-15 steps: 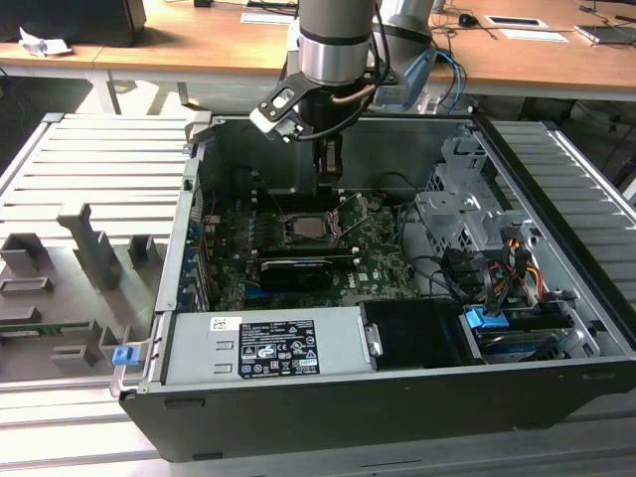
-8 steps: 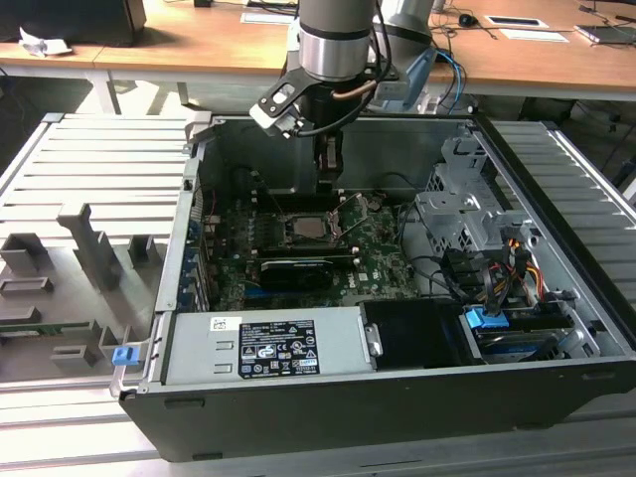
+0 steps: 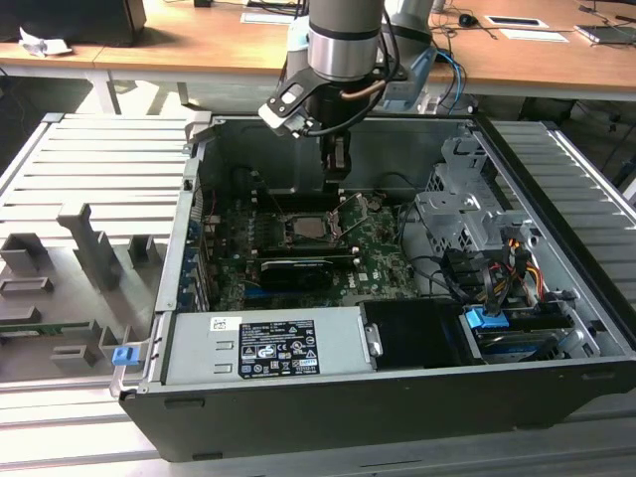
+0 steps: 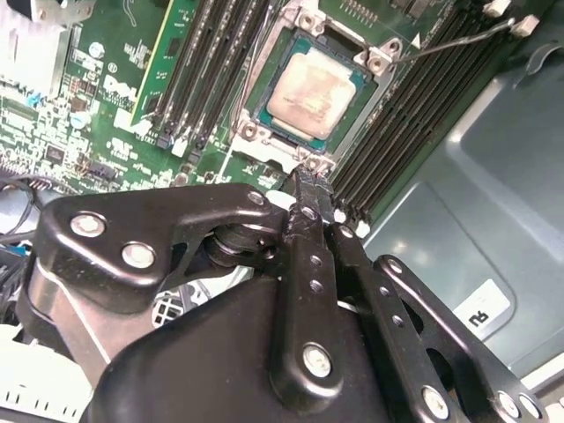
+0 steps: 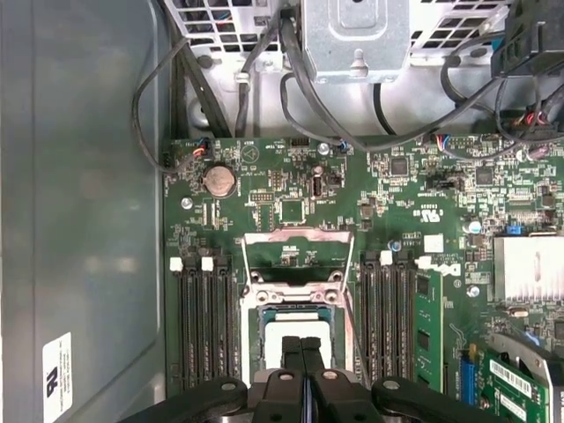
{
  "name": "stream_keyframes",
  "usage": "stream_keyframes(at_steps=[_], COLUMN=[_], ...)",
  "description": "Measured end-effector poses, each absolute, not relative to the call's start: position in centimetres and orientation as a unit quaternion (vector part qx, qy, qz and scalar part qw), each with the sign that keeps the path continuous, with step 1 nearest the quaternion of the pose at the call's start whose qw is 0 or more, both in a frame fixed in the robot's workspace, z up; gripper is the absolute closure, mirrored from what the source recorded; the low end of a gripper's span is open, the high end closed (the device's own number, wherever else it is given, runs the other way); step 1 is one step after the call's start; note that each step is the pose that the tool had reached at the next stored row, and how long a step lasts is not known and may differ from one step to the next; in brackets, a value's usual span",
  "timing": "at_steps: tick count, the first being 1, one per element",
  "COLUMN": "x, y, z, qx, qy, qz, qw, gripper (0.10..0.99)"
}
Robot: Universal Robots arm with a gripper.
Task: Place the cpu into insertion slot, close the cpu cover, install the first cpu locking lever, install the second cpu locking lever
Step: 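Close the cpu cover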
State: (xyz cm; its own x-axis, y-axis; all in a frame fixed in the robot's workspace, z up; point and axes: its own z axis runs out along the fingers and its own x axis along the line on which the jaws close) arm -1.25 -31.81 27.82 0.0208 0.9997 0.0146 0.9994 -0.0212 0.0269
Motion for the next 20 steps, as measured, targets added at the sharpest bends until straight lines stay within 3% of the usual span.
stream_keyframes(at_steps=[20], x=[0.6], y=[-31.8], z=[27.8], qx=[0.714], qy=[0.7], qz=[0.014], qw=[0.004], gripper=[0.98])
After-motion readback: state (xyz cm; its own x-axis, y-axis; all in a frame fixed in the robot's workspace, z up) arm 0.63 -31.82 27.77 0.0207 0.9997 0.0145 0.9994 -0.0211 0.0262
